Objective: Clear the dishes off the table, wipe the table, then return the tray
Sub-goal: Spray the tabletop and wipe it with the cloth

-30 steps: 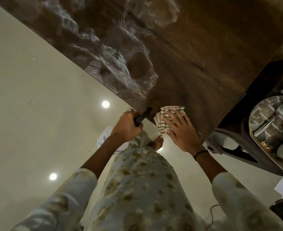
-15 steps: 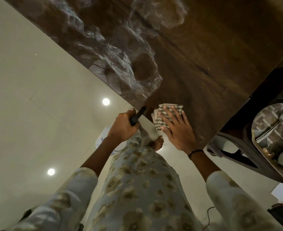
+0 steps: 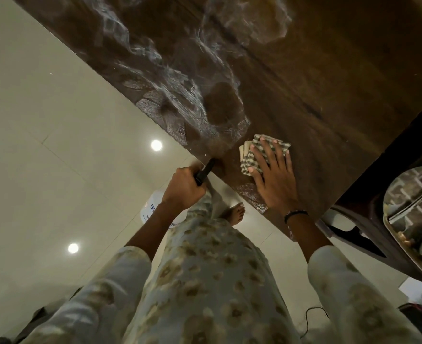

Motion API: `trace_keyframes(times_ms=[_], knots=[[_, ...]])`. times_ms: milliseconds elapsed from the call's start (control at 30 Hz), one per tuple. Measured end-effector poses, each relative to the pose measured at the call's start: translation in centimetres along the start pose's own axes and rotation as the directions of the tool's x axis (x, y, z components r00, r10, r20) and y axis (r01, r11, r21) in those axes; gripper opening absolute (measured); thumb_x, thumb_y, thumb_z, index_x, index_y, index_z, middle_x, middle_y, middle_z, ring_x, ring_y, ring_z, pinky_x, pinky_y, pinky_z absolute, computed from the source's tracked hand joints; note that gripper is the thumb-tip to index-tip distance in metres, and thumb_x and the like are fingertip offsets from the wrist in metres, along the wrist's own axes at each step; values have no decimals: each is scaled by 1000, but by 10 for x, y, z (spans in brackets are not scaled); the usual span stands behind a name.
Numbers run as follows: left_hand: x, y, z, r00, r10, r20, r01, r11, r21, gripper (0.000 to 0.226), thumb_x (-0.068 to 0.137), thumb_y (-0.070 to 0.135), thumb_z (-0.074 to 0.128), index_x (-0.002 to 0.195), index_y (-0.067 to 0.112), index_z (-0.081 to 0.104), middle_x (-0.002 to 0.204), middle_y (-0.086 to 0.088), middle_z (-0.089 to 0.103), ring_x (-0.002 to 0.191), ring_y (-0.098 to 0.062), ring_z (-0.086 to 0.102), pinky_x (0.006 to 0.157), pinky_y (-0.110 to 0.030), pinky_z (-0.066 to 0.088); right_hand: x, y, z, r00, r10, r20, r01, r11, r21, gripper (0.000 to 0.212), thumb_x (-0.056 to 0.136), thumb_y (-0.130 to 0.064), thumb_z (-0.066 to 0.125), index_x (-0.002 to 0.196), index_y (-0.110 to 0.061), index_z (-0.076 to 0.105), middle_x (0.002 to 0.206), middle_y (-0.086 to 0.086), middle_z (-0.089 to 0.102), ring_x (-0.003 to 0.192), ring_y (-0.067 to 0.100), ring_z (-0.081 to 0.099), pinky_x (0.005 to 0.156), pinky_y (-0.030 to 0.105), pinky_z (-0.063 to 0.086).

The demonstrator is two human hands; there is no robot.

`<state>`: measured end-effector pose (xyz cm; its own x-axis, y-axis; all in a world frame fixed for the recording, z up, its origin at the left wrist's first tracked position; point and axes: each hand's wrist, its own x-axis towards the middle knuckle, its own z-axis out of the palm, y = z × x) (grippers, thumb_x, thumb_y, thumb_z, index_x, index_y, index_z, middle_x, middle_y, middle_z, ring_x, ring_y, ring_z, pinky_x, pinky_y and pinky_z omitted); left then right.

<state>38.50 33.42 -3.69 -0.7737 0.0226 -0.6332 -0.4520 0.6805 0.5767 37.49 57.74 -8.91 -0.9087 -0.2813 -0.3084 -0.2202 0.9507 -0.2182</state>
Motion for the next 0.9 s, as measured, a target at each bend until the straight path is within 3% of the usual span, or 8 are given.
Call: trace_keyframes(times_ms=[133, 200, 267, 400, 533, 633, 767, 900], knots=[[5, 3, -9, 999, -28, -34, 27, 999, -35, 25, 79, 3, 56, 63, 20, 48, 52, -2, 43, 47, -19, 38, 47, -25, 29, 36, -13, -6, 987, 132, -88, -128, 990, 52, 55, 101, -44, 27, 152, -25, 24, 161, 3, 17, 149, 26, 9, 120, 51, 11], [6, 2, -13, 998, -25, -54, 22, 998, -57, 15, 79, 5, 57, 67, 13, 55, 57, -12, 52, 50, -25, 43, 51, -34, 35, 57, -30, -8, 981, 158, -114, -150, 986, 73, 55, 100, -43, 28, 152, -24, 26, 160, 5, 20, 148, 29, 11, 120, 51, 10], [7, 1, -18, 993, -34, -109, 26, 997, -74, 9, 81, 8, 57, 77, 1, 61, 67, -24, 59, 54, -32, 46, 54, -40, 41, 72, -49, -8, 988, 106, -110, -96, 992, 86, 55, 99, -41, 30, 151, -24, 27, 160, 5, 20, 148, 30, 13, 119, 53, 8], [11, 2, -26, 979, -47, -200, 23, 992, -121, 10, 80, 9, 58, 79, 0, 62, 68, -26, 59, 54, -27, 41, 55, -41, 41, 55, -83, 9, 992, -119, -42, 121, 992, 39, 55, 100, -38, 32, 152, -25, 24, 161, 4, 18, 149, 27, 11, 120, 52, 9], [16, 6, -36, 982, -37, -187, 10, 989, -145, 8, 79, 5, 57, 79, 0, 63, 66, -25, 60, 48, -20, 37, 52, -36, 37, 17, -50, 12, 972, -235, 18, 234, 972, 16, 55, 98, -39, 36, 151, -28, 26, 160, 2, 21, 148, 24, 11, 119, 52, 14], [22, 10, -41, 979, -35, -201, 5, 989, -147, 8, 78, 4, 57, 78, -2, 62, 63, -23, 58, 45, -14, 34, 51, -29, 32, 23, -29, 0, 995, -96, 13, 96, 995, 26, 56, 97, -39, 35, 151, -28, 23, 161, 2, 19, 149, 24, 11, 118, 53, 15], [28, 11, -46, 981, -31, -193, 4, 990, -140, 6, 78, 3, 57, 73, 1, 58, 53, -6, 47, 44, -11, 32, 48, -24, 28, 63, -60, -7, 994, 93, -59, -90, 995, 39, 55, 99, -40, 32, 152, -25, 24, 160, 4, 21, 149, 26, 12, 119, 52, 13], [34, 7, -48, 980, -47, -195, 20, 990, -139, 7, 77, 2, 57, 70, 4, 55, 52, -6, 43, 45, -15, 27, 49, -28, 27, 81, -98, 5, 998, -14, -54, 18, 997, 80, 54, 98, -37, 31, 150, -23, 29, 159, 5, 23, 148, 28, 15, 119, 51, 12]])
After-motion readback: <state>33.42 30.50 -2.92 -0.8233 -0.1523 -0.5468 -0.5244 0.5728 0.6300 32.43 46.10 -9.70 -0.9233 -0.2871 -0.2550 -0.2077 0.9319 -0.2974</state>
